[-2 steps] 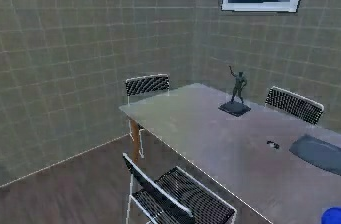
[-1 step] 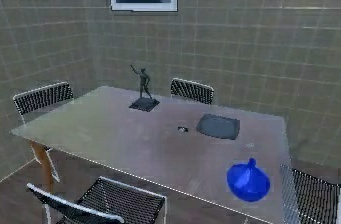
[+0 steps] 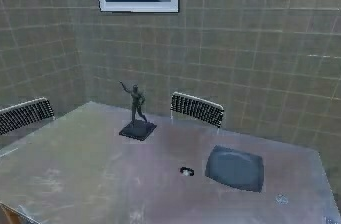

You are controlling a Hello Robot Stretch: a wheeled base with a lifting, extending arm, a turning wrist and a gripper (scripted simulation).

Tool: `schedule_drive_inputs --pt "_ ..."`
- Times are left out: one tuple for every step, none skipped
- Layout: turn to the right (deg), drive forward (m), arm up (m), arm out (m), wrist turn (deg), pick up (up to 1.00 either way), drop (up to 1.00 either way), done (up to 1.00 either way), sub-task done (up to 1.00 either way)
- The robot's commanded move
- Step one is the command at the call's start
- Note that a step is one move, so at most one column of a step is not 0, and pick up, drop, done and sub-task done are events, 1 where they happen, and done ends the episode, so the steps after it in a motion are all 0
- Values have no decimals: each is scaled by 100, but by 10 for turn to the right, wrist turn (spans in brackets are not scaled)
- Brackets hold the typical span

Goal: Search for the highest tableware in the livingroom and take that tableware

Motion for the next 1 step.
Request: schedule_drive_inputs --pt "-450 0 0 0 0 0 0 0 0"
